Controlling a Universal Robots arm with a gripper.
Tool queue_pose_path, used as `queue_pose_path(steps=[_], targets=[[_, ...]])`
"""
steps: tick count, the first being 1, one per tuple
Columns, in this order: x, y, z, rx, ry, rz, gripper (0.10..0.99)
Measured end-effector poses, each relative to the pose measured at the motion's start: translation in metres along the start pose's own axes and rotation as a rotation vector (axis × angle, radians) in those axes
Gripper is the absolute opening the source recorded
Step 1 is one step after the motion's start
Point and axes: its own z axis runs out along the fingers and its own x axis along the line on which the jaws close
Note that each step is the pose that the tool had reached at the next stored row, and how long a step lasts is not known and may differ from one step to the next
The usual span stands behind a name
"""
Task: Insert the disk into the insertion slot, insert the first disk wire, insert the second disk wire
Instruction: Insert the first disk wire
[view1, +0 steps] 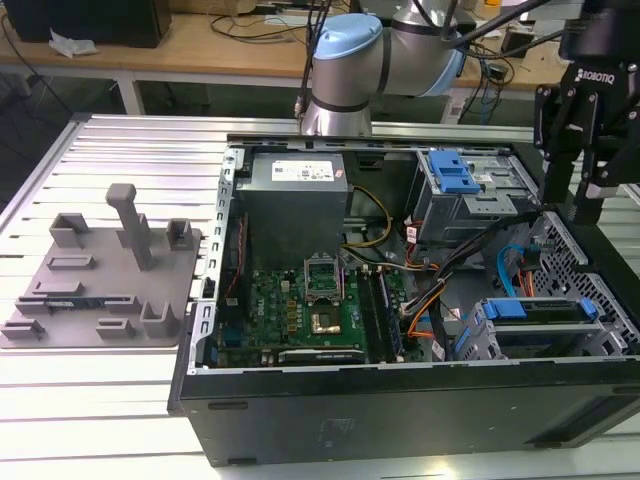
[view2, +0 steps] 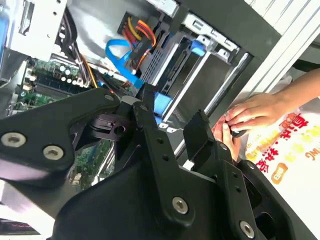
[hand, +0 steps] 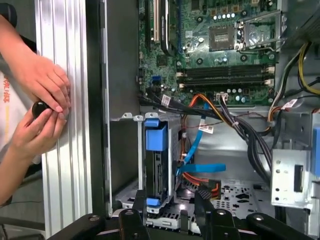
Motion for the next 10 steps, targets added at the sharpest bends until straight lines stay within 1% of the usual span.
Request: queue_pose_path(steps=[1,2,3,4,5,7,8,9,10], targets=[[-0.0001,-0.0014,0.0002,-0.002,0.0058,0.004,0.506],[-0.0002,-0.0033,0.0007,-0.004,0.0192,0.010,0.506],[-0.0003,-0.0040,0.0008,-0.006,0.0298,0.015,0.506],[-0.0004,-0.0040,0.0011,-0.008,0.0353,0.023,0.506],[-0.0006,-0.0040,0.0019,-0.014,0.0406,0.040,0.506],[-0.0010,-0.0040,0.0030,-0.023,0.0439,0.066,0.506],[-0.0014,-0.0039,0.0039,-0.030,0.0457,0.087,0.506],[-0.0021,-0.0040,0.0051,-0.035,0.0487,0.101,0.506],[-0.0037,-0.0049,0.0055,-0.036,0.0550,0.103,0.506]])
